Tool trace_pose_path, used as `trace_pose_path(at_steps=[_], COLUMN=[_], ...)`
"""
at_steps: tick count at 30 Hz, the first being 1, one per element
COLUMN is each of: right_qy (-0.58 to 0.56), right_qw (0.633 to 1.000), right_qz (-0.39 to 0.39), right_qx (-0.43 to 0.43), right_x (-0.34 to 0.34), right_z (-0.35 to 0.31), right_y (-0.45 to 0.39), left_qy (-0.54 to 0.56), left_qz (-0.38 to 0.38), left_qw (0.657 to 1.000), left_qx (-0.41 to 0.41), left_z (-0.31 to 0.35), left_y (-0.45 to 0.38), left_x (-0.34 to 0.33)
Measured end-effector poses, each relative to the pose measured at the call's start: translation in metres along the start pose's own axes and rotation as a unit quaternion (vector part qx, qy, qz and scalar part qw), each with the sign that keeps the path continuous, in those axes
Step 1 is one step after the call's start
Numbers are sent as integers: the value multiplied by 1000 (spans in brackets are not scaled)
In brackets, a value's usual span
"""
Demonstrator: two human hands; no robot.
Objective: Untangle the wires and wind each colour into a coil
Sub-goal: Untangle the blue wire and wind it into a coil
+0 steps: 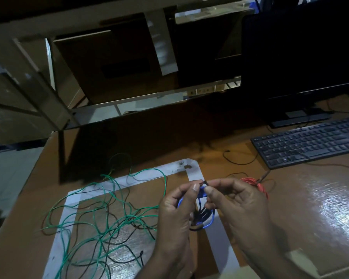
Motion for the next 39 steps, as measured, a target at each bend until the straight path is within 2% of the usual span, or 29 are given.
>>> trace_pose_path(at_steps=[23, 39], right_qy=[19, -22], right_qw=[999, 999], right_qz=[-20, -16], right_qx=[-16, -30], right_x=[0, 0], right_z=[1, 3], right_y=[-3, 0], left_qy=[-9, -11], left_qz=[-6, -5], left_qw=[1000, 1000], left_qx=[11, 9], left_z=[-3, -2], left_y=[0, -1], left_x=[4, 2])
Point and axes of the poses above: each hand's wrist, its own y-axis away from the middle knuckle, its own x-axis out of the back of the hand, z = x × y, the point moved 1 cm from there along -y, towards the middle knuckle, and after that the axes turned 12 degrees about z, right-handed, at the moved point
